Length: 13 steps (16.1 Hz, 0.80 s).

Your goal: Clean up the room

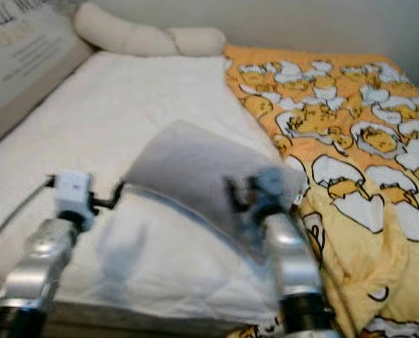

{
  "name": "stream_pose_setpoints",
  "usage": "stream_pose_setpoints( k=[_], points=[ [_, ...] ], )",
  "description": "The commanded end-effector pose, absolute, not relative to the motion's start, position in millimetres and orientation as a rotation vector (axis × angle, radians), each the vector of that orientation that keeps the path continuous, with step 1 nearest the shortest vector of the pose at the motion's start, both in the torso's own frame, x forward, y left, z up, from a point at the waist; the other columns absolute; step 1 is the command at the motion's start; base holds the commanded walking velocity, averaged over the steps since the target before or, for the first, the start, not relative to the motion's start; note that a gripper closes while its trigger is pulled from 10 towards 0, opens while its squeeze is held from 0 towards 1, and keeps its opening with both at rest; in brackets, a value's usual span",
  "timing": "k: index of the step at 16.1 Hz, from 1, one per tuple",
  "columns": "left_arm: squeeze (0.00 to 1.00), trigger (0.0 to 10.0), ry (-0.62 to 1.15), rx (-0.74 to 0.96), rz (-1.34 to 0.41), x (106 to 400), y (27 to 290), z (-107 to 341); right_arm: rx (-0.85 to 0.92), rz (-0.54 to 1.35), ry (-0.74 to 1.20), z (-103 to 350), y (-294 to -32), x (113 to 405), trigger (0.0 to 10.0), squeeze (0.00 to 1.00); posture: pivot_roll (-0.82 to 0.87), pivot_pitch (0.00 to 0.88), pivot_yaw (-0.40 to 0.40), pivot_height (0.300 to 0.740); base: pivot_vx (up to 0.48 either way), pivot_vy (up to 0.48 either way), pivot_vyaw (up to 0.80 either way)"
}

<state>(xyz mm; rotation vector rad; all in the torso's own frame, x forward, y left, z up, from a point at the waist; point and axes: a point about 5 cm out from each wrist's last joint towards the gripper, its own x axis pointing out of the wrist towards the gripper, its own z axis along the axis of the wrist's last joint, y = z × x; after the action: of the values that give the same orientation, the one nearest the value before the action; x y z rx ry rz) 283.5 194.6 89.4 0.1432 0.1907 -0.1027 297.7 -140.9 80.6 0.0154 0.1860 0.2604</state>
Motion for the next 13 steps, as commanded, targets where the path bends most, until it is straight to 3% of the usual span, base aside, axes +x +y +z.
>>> stream_pose_setpoints(
  k=[1,10,13],
  points=[
    [0.00,10.0,0.175,0.148,-0.130,286,186,93,0.006,0.218,0.175,84,-155,299,10.0,0.00,0.11,0.000,0.015,0.740,0.326,0.000,0.00],
    [0.00,10.0,0.218,0.247,-0.272,284,171,84,-0.047,0.177,0.131,97,-168,317,10.0,0.00,0.11,0.000,0.017,0.740,0.033,0.000,0.00],
    [0.00,10.0,0.287,0.387,-0.424,288,167,77,-0.204,0.068,0.174,99,-188,333,10.0,0.00,0.11,0.000,0.010,0.740,0.000,0.000,0.00]
  ],
)
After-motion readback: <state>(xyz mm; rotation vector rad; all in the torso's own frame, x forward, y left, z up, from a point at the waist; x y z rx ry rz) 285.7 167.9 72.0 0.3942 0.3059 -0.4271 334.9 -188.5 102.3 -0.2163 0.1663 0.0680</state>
